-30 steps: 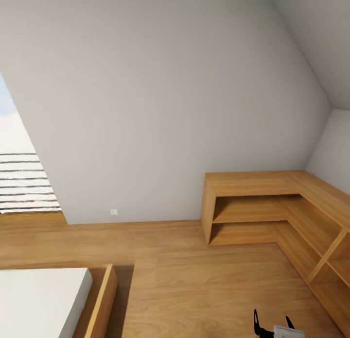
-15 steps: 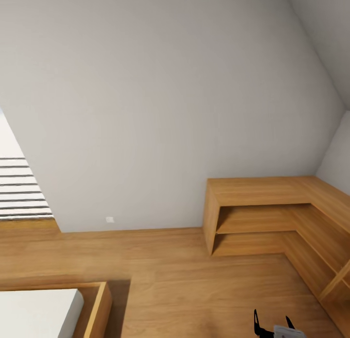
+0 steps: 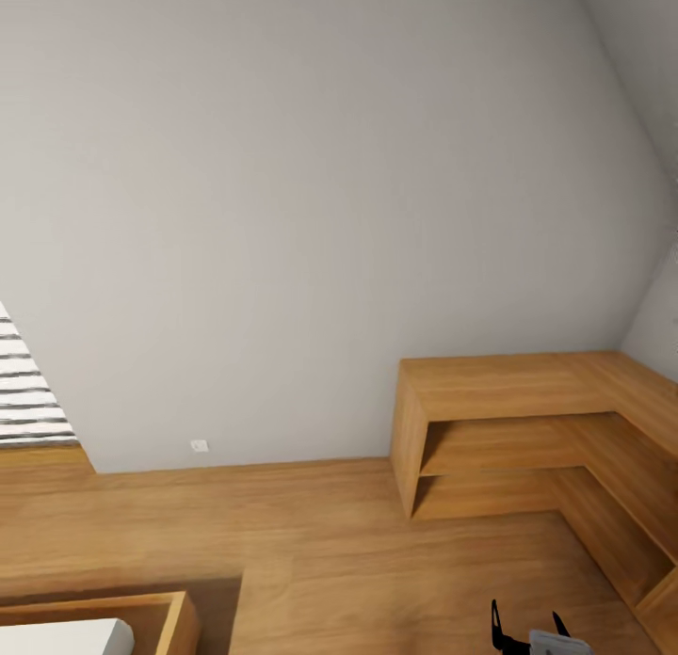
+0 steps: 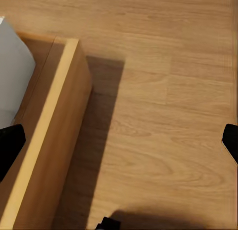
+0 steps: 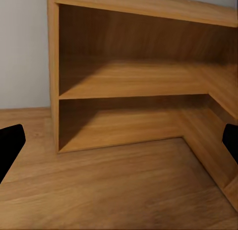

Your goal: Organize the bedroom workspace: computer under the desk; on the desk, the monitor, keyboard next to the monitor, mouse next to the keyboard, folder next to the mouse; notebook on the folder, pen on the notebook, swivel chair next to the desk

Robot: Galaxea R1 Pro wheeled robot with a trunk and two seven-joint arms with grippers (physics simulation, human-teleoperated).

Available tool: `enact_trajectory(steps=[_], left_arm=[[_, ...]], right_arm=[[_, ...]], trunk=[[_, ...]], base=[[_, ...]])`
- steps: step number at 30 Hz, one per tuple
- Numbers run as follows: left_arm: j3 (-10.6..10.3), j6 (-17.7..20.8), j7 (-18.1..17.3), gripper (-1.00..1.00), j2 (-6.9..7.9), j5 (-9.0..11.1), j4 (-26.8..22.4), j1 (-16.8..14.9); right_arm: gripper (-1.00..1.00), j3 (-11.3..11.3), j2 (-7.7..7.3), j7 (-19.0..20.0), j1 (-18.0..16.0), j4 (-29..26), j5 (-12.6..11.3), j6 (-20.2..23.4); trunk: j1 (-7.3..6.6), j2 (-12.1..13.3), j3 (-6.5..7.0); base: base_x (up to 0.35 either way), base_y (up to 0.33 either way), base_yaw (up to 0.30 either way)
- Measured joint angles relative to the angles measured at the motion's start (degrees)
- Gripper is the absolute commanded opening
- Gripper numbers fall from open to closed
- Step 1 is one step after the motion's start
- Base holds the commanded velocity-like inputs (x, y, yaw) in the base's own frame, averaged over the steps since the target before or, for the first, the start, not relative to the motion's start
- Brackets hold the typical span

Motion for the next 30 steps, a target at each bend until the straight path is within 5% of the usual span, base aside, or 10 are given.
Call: enact_trajectory(steps=[17, 30], left_arm=[[0.08, 0.05, 0.0, 1.0, 0.0, 0.0, 0.0, 0.0], [0.52, 0.09, 0.19, 1.0, 0.09, 0.4, 0.0, 0.0]], right_arm=[[1.0, 0.16, 0.06, 0.12, 0.01, 0.0, 0.08, -0.05], [1.0, 0.16, 0.07, 0.13, 0.01, 0.0, 0.08, -0.13]], trunk=[[0.0, 0.0, 0.83], [0.01, 0.01, 1.48]], base=[[0.326, -0.002, -0.213], [0.099, -0.007, -0.236]])
